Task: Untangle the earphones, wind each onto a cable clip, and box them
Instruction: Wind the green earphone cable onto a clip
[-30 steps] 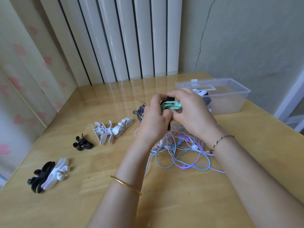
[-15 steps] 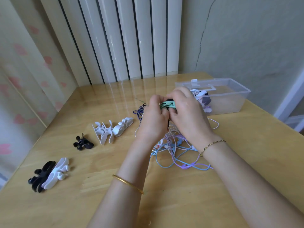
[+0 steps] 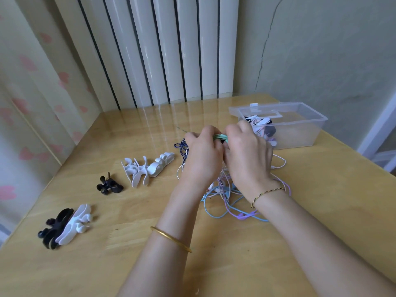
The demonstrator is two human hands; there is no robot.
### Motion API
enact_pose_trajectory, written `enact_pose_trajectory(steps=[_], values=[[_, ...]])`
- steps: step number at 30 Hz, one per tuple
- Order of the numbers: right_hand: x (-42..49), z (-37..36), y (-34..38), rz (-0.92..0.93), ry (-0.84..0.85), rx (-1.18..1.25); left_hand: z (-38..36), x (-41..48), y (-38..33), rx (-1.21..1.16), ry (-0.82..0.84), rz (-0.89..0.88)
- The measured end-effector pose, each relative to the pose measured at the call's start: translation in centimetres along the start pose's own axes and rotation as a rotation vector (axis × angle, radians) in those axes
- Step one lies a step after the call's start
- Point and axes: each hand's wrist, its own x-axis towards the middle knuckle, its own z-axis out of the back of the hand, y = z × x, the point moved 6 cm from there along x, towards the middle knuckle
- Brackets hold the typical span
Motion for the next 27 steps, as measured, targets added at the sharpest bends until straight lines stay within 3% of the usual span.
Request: enact_pose_trajectory(steps=[9, 13, 18, 27], values=[[-0.1, 0.1, 0.1, 0.068, -0.146, 0.188, 0.3, 0.6, 0.7, -0.113, 0.137, 0.091], [-0.3, -0.7, -0.1, 0.047, -0.047, 0.268, 0.6, 0.3, 0.6, -0.002, 0.102, 0.077], [-0.2, -1.4, -0.1, -0.026, 0.166, 0.167, 0.3, -0.1, 0.4, 0.063, 0.038, 0.082], [-0.1, -0.4, 0.1, -0.043, 0.217, 0.06, 0.3, -0.5, -0.4, -0.003, -0.063, 0.044]])
